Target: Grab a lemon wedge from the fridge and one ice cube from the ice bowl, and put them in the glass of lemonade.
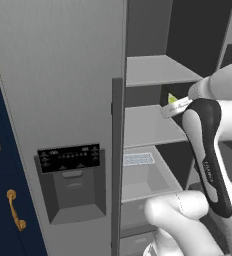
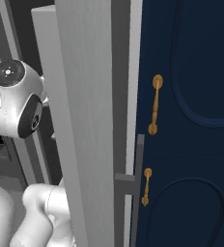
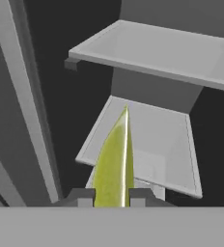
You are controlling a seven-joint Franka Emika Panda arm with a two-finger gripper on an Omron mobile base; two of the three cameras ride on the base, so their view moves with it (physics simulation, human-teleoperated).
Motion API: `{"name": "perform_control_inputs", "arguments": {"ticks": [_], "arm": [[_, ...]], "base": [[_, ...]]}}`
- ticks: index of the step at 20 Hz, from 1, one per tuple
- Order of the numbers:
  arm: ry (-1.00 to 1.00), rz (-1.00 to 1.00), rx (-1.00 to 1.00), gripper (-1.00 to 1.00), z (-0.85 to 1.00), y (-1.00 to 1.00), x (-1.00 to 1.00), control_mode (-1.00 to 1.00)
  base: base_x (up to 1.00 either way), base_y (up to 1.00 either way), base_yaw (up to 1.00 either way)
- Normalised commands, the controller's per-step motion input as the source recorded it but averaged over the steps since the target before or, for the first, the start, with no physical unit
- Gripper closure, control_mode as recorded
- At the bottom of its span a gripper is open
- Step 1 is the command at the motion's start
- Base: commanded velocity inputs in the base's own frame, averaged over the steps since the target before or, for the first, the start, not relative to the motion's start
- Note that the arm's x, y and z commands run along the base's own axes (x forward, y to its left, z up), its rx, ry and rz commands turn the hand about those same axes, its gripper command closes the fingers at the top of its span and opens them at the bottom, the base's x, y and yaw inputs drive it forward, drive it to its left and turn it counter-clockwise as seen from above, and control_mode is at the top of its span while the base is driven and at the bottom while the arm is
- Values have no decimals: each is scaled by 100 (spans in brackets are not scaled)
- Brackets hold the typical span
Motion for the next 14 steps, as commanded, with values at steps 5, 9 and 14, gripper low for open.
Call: {"name": "perform_control_inputs", "arguments": {"ticks": [5, 9, 14], "arm": [[0, 0, 0, 100, -11, 0, -68, 100], [0, 0, 0, 100, 0, 0, 0, 100], [0, 0, 0, 100, 0, 0, 0, 100]], "base": [[-19, 0, 0], [-100, 0, 0], [-91, 20, 1]]}}
